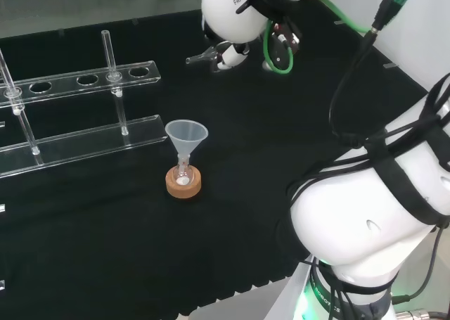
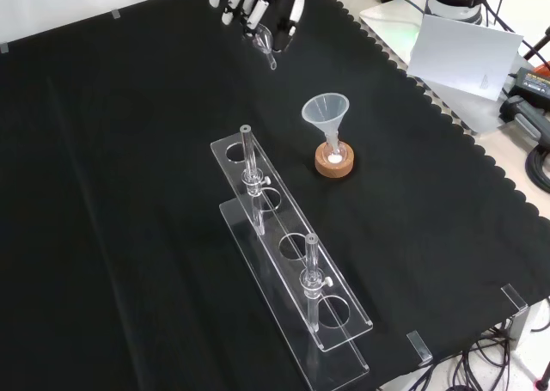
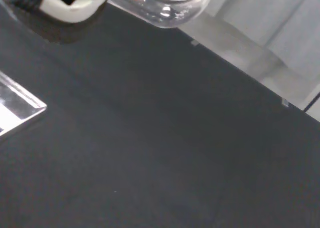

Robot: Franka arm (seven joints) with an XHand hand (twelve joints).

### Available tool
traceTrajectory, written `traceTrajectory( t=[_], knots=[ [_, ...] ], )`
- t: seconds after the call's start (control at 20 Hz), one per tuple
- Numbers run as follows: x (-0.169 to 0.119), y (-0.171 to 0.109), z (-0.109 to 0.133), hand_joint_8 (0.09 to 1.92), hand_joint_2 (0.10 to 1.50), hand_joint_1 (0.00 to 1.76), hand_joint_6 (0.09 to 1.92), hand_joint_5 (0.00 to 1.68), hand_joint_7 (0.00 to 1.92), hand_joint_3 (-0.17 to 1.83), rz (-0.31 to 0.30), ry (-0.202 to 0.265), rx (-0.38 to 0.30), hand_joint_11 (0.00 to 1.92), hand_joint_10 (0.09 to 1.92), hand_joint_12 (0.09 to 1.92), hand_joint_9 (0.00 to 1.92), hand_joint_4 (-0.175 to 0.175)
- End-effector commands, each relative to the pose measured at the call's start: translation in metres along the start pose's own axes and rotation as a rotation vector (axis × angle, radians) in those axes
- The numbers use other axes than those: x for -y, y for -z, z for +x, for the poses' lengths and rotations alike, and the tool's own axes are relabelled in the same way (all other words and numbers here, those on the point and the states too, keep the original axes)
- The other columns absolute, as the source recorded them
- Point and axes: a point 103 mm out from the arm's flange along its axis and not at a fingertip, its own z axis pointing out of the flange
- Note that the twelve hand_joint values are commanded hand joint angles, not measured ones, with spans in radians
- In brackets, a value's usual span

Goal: Put the weighing funnel back on the table.

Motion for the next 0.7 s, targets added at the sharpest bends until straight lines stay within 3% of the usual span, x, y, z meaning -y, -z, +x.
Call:
traceTrajectory(
  t=[0.05, 0.5, 0.7],
  knots=[
    [0.006, -0.02, -0.016, 0.09, 0.7, 1.11, 0.53, 1.32, 1.69, 0.54, 0.013, -0.053, -0.021, 0.17, 0.15, 1.44, 1.26, 0.175],
    [0.001, -0.054, -0.024, 0.09, 0.71, 1.11, 0.53, 1.31, 1.69, 0.52, 0.047, -0.074, -0.046, 0.43, 0.15, 1.32, 1.36, 0.175],
    [-0.009, -0.069, -0.033, 0.09, 0.72, 1.11, 0.53, 1.31, 1.69, 0.51, 0.052, -0.111, -0.077, 0.5, 0.15, 1.3, 1.36, 0.175]
  ],
)
